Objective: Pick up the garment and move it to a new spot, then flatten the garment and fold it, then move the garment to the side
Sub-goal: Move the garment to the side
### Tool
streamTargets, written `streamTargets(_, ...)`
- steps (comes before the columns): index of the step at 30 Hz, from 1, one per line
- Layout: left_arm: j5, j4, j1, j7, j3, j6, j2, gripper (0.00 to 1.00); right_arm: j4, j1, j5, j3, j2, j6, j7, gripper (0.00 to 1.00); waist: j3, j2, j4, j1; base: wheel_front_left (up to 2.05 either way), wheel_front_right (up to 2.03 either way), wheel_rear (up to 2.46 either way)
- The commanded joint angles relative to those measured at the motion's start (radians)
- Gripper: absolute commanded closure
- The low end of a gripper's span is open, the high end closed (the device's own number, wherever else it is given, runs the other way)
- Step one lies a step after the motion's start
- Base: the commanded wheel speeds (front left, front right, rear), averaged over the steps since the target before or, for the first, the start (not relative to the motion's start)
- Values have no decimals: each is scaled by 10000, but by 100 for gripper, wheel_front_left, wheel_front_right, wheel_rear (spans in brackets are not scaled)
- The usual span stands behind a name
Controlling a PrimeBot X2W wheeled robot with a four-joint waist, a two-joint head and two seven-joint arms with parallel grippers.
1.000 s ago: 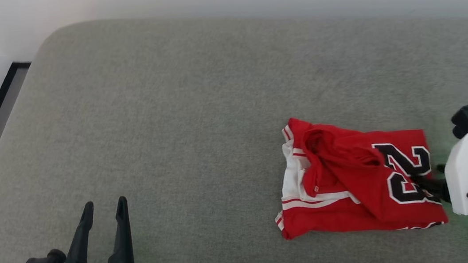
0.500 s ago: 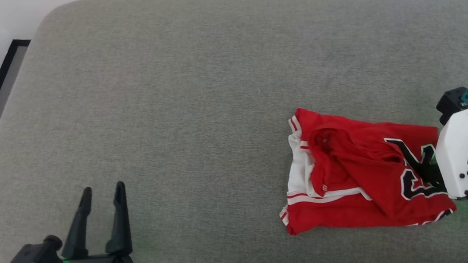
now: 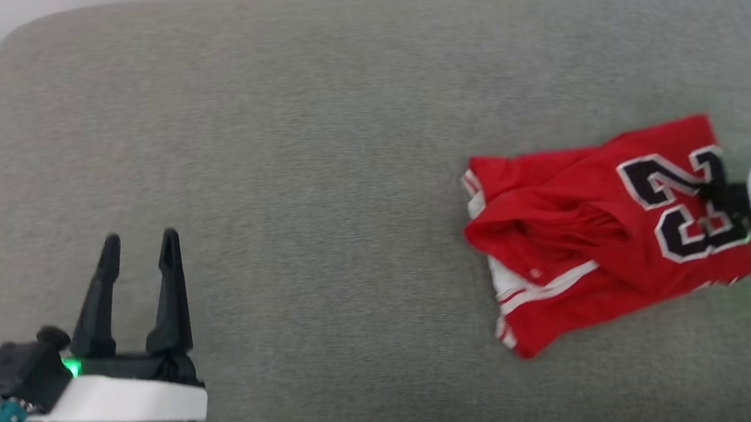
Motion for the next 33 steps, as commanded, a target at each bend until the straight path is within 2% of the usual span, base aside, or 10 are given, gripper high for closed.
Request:
streamTargets(1, -6, -63, -211, -51, -12, -16, 16, 0, -89, -144, -49, -106, -64, -18, -44, 100, 96, 0, -218, 0, 0, 0, 0)
streamTargets(11, 247, -303, -1328, -49, -725, -16, 194, 0, -60, -1160, -816, -786, -680, -18, -736, 100, 761, 0, -1469, 0, 0, 0, 0)
streamTargets(22, 632, -516, -2754, -49, -1939, -16, 537, 0, 1161, -2597, -1822, -1328, -1229, -18, -2450, 100, 1687, 0, -2736, 0, 0, 0, 0)
streamTargets(33, 732, -605, -4062, -51, -3280, -16, 627, 0, 3115, -3909, -3797, -1871, -1760, -19, -4338, 100, 2650, 0, -3073, 0, 0, 0, 0)
